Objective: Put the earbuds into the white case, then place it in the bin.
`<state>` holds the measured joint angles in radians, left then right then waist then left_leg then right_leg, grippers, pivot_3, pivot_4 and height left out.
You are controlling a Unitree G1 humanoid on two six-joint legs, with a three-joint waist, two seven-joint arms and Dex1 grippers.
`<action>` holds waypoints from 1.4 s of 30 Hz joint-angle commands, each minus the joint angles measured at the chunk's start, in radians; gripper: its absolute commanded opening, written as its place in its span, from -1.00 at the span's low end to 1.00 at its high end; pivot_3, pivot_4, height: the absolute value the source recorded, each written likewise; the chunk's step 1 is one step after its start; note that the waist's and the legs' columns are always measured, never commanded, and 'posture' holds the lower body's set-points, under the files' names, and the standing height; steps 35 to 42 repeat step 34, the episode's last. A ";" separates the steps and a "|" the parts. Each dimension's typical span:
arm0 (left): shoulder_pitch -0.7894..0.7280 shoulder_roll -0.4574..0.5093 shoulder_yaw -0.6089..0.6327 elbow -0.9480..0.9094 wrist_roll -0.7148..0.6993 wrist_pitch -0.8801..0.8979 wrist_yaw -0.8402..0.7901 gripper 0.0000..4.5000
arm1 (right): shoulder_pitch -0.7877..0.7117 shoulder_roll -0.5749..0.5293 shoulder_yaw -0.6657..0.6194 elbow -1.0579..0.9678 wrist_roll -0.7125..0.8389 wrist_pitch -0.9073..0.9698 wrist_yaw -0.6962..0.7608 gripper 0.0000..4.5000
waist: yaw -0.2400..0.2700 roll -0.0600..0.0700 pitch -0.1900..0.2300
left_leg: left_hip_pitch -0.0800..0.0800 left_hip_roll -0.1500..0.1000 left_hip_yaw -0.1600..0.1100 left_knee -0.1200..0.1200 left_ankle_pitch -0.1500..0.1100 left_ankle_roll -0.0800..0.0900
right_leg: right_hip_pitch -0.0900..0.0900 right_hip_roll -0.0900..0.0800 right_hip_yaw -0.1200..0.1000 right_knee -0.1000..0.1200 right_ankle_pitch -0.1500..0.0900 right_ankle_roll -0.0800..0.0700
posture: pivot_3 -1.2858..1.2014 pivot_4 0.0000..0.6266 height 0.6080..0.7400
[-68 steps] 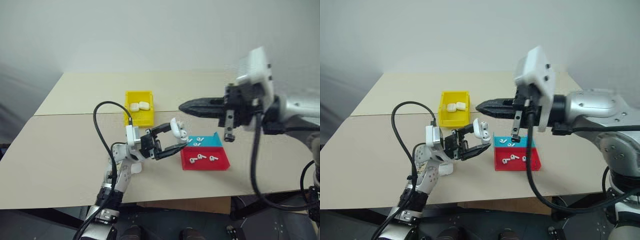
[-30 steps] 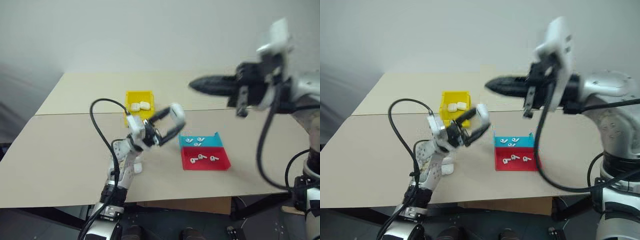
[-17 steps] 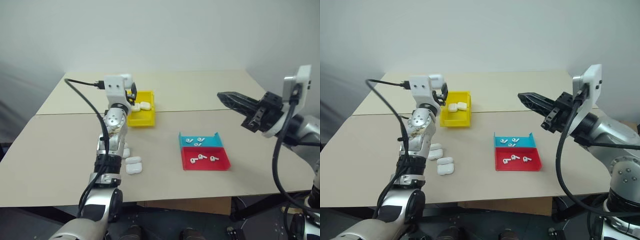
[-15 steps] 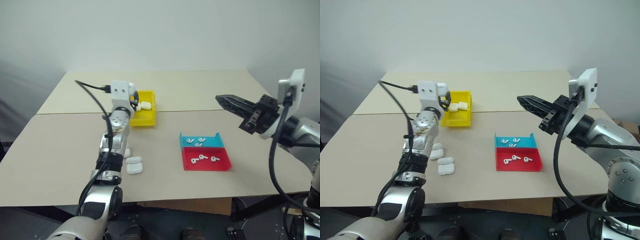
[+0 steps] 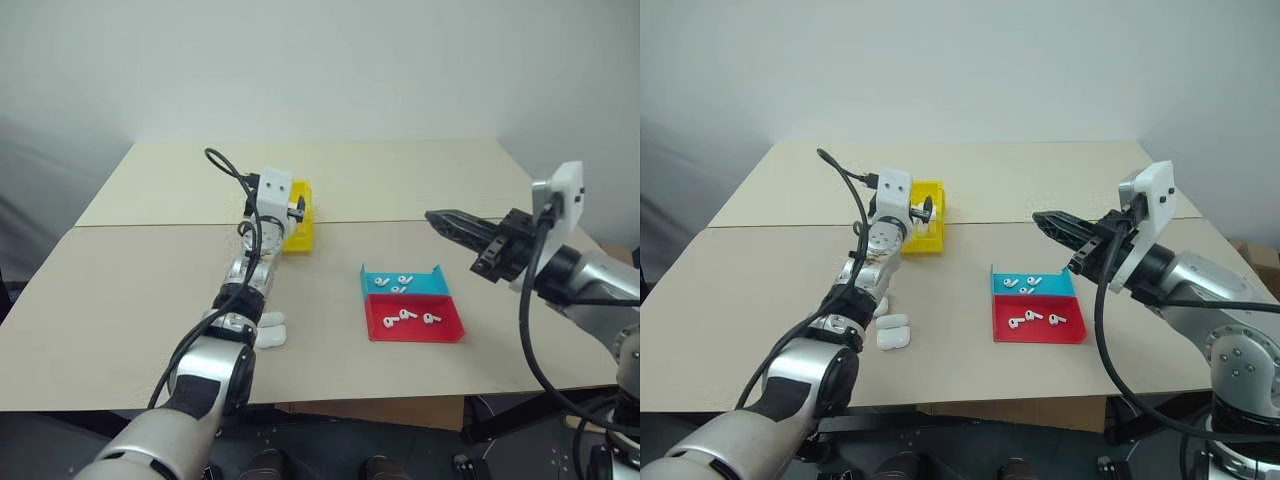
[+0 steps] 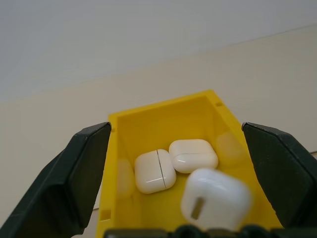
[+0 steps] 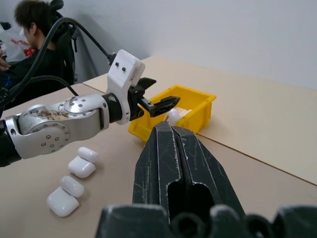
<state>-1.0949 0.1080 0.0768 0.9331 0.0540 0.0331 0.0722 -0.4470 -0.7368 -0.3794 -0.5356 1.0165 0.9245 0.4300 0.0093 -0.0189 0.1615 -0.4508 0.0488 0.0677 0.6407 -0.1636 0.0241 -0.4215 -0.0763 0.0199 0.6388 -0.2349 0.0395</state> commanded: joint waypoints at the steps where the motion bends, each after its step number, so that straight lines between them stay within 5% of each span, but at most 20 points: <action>1: -0.014 -0.002 0.031 -0.087 -0.059 -0.039 -0.049 0.98 | 0.011 -0.019 -0.032 -0.042 0.022 -0.018 -0.012 -1.00 | 0.000 0.000 0.000 | 0.000 0.000 0.000 0.000 0.000 0.000 | 0.000 0.000 0.000 0.000 0.000 0.000 | 0.03 -0.52 1.00; 8: 0.285 0.067 0.021 -0.638 -0.287 0.209 -0.405 0.98 | 0.150 -0.127 0.015 -0.067 -0.102 -0.043 0.080 -1.00 | -0.007 0.001 0.000 | 0.000 0.000 0.000 0.000 0.000 0.000 | 0.000 -0.001 0.000 0.000 0.000 0.000 | 0.03 -0.52 1.00; 15: 0.768 0.437 0.036 -1.154 -0.538 0.311 -0.932 0.98 | 0.548 -0.245 -0.063 0.002 -0.420 -0.395 0.404 -1.00 | -0.021 0.001 0.000 | 0.006 0.001 0.000 -0.001 0.000 -0.001 | 0.004 0.000 0.000 0.003 -0.001 -0.002 | 0.03 -0.52 1.00; 20: 0.937 0.664 0.166 -1.159 -0.569 0.300 -1.084 0.98 | 0.692 -0.282 -0.187 0.176 -0.535 -0.675 0.663 -1.00 | -0.021 0.001 0.000 | 0.014 0.002 0.002 0.000 -0.002 -0.005 | 0.011 -0.001 0.000 0.000 -0.010 -0.003 | 0.03 -0.52 1.00; 27: 1.059 0.843 0.343 -1.151 -0.619 0.278 -1.273 0.98 | 0.690 -0.358 -0.292 0.347 -0.550 -0.845 0.904 -1.00 | -0.024 0.001 0.000 | 0.022 0.004 0.000 -0.002 -0.006 -0.011 | 0.016 -0.010 -0.004 -0.011 -0.010 -0.003 | 0.03 -0.52 1.00; 42: 1.108 0.890 0.433 -1.226 -0.690 0.335 -1.307 0.98 | 0.638 -0.367 -0.270 0.360 -0.551 -0.845 0.929 -1.00 | -0.021 0.000 -0.001 | 0.021 0.001 0.006 -0.009 -0.006 -0.010 | 0.015 -0.016 -0.006 -0.011 -0.009 -0.001 | 0.03 -0.52 1.00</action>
